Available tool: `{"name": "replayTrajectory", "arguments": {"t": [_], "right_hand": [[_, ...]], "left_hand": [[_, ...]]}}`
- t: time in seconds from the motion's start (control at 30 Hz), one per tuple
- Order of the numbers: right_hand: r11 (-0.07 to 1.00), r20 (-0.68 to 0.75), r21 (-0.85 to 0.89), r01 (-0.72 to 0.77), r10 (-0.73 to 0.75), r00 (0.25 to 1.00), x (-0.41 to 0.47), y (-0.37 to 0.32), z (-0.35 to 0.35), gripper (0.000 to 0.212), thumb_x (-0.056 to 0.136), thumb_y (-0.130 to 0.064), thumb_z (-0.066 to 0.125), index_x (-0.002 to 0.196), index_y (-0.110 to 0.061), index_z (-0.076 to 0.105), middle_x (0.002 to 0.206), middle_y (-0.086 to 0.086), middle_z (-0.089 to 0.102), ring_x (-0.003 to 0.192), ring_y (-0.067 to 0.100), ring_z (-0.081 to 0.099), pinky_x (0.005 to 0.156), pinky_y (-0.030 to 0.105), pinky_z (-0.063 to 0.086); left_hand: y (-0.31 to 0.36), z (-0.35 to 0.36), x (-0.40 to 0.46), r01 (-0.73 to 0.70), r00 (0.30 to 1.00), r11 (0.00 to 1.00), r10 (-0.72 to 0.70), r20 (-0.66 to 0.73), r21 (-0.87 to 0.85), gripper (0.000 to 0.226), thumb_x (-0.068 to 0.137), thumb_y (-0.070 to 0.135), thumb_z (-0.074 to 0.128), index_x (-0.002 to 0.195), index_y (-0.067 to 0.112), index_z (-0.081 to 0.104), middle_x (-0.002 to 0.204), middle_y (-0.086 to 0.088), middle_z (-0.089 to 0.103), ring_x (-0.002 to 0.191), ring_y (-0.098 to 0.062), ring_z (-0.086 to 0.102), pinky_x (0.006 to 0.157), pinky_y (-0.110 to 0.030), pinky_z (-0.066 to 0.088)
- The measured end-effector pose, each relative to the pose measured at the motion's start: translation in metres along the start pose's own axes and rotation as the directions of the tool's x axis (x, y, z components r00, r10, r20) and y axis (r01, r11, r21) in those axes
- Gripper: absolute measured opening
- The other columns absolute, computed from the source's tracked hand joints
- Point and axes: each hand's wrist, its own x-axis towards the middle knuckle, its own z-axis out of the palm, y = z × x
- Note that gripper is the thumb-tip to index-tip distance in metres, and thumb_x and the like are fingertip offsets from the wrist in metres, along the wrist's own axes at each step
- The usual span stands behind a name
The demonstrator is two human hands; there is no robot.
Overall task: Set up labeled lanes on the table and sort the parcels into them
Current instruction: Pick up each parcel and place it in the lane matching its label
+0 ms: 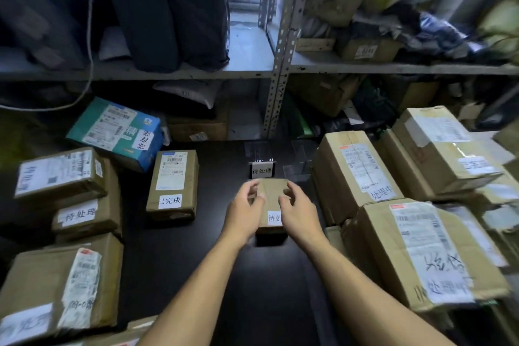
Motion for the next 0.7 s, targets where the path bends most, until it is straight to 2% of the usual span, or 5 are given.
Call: {"name": "replayTrajectory", "arguments": {"t": [0.2,0.33,0.4,0.5,0.7], "right_hand": [[0.994,-0.037,0.036,0.105,-0.104,0.994,-0.029,-0.041,-0.025,0.043,0.1,-0.027,0.047,0.143,-0.021,0.048,0.135,-0.001,0.059,0.104,0.002,0.048,0.088,0.017,0.032],[0.988,-0.068,0.062,0.144,-0.14,0.988,-0.042,-0.057,-0.034,0.045,0.1,-0.028,0.047,0.143,-0.019,0.047,0.138,0.0,0.058,0.121,0.01,0.052,0.093,0.018,0.033],[0.982,-0.071,0.086,0.171,-0.165,0.984,-0.048,-0.061,-0.04,0.045,0.1,-0.029,0.047,0.144,-0.02,0.046,0.138,0.001,0.057,0.125,0.012,0.052,0.099,0.022,0.037],[0.974,-0.07,0.114,0.198,-0.191,0.979,-0.056,-0.065,-0.048,0.045,0.099,-0.031,0.047,0.144,-0.021,0.046,0.136,0.0,0.058,0.123,0.012,0.054,0.107,0.03,0.041],[0.959,-0.067,0.181,0.218,-0.209,0.976,-0.059,-0.067,-0.067,0.045,0.098,-0.034,0.048,0.142,-0.023,0.048,0.13,0.0,0.062,0.117,0.013,0.059,0.106,0.039,0.045]], "left_hand": [[0.056,-0.031,-0.028,-0.136,0.99,0.99,0.135,0.042,0.034,0.026,0.097,0.019,0.056,0.12,0.029,0.062,0.111,0.011,0.063,0.103,-0.002,0.057,0.085,-0.018,0.04],[0.079,-0.04,-0.043,-0.202,0.979,0.979,0.202,0.005,0.038,0.025,0.097,0.019,0.057,0.119,0.028,0.063,0.107,0.013,0.063,0.098,0.004,0.057,0.077,-0.008,0.039],[0.088,-0.042,-0.049,-0.234,0.972,0.971,0.234,0.007,0.057,0.027,0.096,0.02,0.058,0.122,0.025,0.063,0.107,0.011,0.063,0.1,-0.001,0.058,0.082,-0.012,0.041],[0.096,-0.042,-0.056,-0.249,0.968,0.966,0.249,0.005,0.075,0.027,0.096,0.022,0.059,0.123,0.025,0.063,0.107,0.011,0.063,0.103,-0.004,0.058,0.086,-0.017,0.042],[0.109,-0.034,-0.067,-0.259,0.963,0.96,0.266,-0.046,0.109,0.028,0.095,0.025,0.06,0.124,0.025,0.062,0.104,0.019,0.061,0.096,0.013,0.054,0.072,-0.001,0.038]]}}
